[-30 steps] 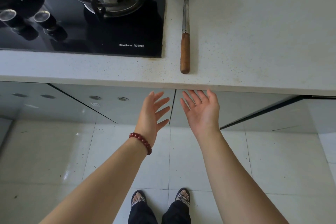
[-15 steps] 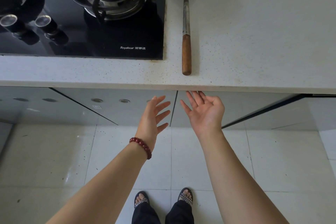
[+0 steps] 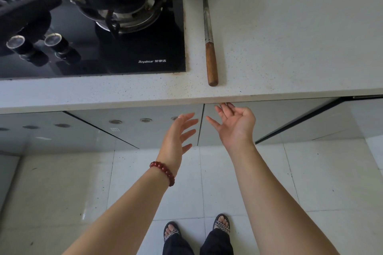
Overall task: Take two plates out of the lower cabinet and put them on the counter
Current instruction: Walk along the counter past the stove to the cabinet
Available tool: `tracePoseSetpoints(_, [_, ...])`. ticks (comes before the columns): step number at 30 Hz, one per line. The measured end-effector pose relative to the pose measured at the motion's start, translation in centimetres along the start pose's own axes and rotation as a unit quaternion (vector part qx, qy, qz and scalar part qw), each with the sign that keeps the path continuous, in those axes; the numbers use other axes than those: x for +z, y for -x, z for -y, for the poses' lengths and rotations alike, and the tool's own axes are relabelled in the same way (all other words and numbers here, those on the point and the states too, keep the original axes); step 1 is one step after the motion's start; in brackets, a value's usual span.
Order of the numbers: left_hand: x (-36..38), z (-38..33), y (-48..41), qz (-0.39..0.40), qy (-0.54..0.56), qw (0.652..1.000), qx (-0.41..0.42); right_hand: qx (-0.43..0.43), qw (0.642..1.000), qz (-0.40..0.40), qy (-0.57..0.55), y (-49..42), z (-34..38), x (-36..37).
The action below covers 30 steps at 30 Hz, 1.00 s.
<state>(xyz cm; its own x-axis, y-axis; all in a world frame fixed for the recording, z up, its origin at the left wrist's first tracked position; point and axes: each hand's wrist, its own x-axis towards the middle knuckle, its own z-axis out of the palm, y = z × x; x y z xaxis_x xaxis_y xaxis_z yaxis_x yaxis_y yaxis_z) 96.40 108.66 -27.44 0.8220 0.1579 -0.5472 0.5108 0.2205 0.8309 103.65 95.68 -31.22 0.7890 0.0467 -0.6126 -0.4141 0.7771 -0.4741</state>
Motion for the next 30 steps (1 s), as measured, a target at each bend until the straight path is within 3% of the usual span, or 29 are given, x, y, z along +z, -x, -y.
tracePoseSetpoints(13, [-0.5,-0.1,0.0,-0.008,0.012,1.0,-0.003,0.012,1.0,-0.01,-0.026,0.5,-0.7,-0.5])
tracePoseSetpoints(24, [-0.1,0.4,0.6,-0.015,0.012,1.0,-0.005,0.025,0.998,0.033,-0.047,0.1,-1.3,0.2])
tracePoseSetpoints(30, [0.2,0.3,1.0,-0.015,0.009,1.0,0.0,0.012,0.999,0.009,-0.033,0.1,-1.3,0.2])
